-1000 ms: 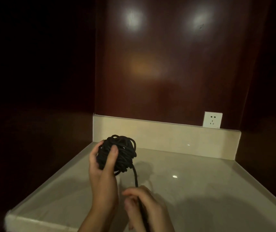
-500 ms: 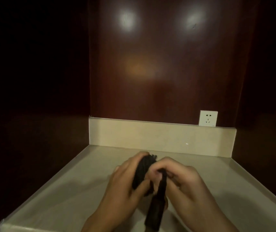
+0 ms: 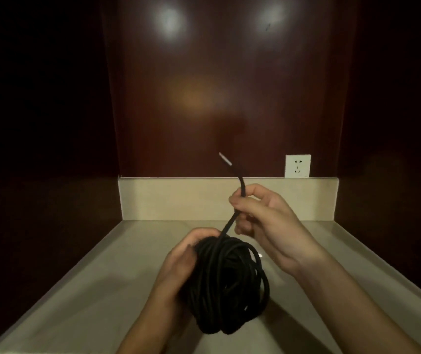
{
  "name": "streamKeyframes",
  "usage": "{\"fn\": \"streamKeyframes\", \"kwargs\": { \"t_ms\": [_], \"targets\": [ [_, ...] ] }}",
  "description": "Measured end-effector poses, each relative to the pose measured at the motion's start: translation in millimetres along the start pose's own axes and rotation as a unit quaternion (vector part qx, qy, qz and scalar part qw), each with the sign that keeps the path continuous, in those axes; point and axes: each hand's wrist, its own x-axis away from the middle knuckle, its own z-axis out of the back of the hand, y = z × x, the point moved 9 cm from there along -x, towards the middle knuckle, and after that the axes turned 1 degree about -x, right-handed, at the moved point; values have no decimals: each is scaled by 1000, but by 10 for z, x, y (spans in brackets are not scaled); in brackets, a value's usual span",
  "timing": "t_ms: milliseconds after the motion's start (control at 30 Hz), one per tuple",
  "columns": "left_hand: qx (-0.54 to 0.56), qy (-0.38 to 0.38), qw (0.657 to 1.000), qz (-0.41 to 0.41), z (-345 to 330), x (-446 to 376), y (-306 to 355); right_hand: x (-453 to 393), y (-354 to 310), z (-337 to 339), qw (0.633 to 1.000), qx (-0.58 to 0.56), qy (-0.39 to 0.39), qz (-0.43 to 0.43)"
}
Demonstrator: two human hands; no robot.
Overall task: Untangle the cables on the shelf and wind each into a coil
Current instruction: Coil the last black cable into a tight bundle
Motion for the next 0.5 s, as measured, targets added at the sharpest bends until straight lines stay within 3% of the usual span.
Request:
{"fn": "streamKeyframes", "kwargs": {
  "t_ms": [167, 267, 400, 500],
  "targets": [
    [97, 35, 993, 60, -1, 2, -137, 54, 277, 64, 994, -77, 62, -41],
    [180, 121, 973, 73, 47, 24, -116, 96, 254, 104, 996, 46, 70, -21],
    [282, 167, 943, 65, 124, 9, -81, 144, 379, 122, 982, 179, 50, -12],
    [333, 176, 923, 73, 225, -9, -114, 211, 447, 133, 930, 363, 28, 45]
  ]
}}
